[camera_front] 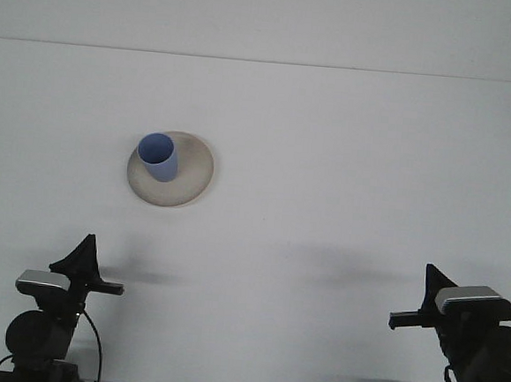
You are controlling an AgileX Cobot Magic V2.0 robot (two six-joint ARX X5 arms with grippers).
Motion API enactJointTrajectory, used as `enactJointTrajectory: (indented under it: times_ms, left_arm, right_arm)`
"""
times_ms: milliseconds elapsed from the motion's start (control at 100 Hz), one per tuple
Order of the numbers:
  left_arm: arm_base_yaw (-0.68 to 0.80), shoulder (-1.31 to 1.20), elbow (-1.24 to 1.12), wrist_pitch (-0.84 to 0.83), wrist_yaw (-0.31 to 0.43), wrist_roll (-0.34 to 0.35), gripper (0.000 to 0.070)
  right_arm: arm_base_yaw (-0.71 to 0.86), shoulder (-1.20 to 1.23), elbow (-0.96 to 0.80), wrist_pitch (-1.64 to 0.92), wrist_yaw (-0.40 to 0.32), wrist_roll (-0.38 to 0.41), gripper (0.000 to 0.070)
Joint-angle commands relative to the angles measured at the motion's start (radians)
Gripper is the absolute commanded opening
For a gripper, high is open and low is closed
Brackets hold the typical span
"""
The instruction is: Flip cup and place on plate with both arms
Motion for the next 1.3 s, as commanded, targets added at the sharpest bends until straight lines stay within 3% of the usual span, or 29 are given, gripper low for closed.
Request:
enactJointTrajectory:
  times_ms: [0, 1069, 1289]
  left_arm:
    - [0.0, -0.003, -0.026, 0.064, 0.004, -0.01, 0.0012]
    - [0.004, -0.003, -0.056, 0.095, 0.004, -0.036, 0.0012]
    - [0.004, -0.003, -0.056, 0.095, 0.004, -0.036, 0.0012]
  right_arm:
    - [0.0, 0.005, 0.01, 0.01, 0.003, 0.003, 0.0]
    - [0.0, 0.005, 0.01, 0.01, 0.003, 0.003, 0.0]
    - [0.0, -0.04, -0.061, 0.116, -0.004, 0.003, 0.0]
